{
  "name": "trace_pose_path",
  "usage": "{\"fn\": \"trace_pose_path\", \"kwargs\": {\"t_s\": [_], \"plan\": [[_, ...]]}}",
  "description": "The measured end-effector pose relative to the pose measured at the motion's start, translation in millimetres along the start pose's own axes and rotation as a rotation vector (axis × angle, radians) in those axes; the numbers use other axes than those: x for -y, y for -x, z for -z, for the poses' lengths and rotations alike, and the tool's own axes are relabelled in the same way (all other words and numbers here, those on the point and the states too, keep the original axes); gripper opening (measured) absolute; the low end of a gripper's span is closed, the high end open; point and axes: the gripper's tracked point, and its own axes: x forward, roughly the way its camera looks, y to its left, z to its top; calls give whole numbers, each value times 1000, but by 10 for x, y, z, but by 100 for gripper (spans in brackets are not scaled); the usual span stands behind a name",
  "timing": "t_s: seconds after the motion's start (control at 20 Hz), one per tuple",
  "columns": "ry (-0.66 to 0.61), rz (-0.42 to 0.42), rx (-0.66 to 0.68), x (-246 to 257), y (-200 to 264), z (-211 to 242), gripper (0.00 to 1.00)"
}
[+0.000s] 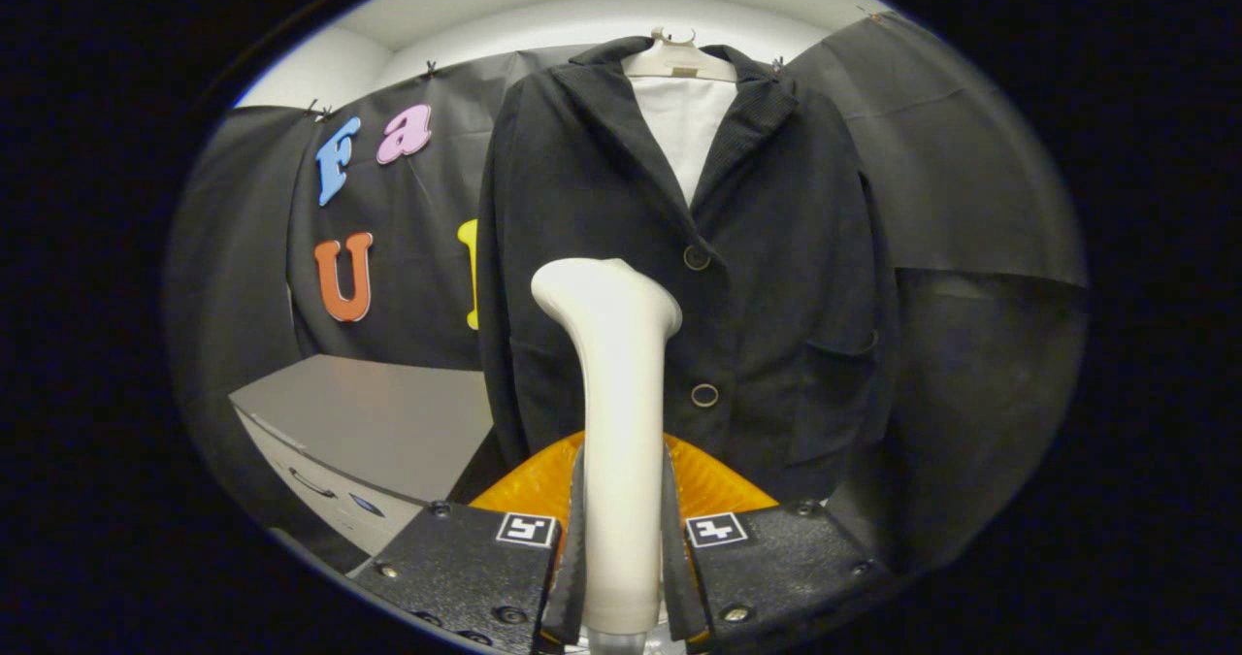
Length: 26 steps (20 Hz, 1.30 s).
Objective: Iron the clothes twice with a garment steamer, once on the left side and once on the right side.
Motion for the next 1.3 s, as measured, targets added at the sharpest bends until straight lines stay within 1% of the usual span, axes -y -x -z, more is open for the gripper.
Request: {"fn": "trace_pose_path", "kwargs": {"t_s": [0.5,0.65,1.3], "plan": [[17,32,-111,73,-59,673,36],[28,42,-143,45,-108,813,36],[38,54,-286,161,-134,1547,36]]}}
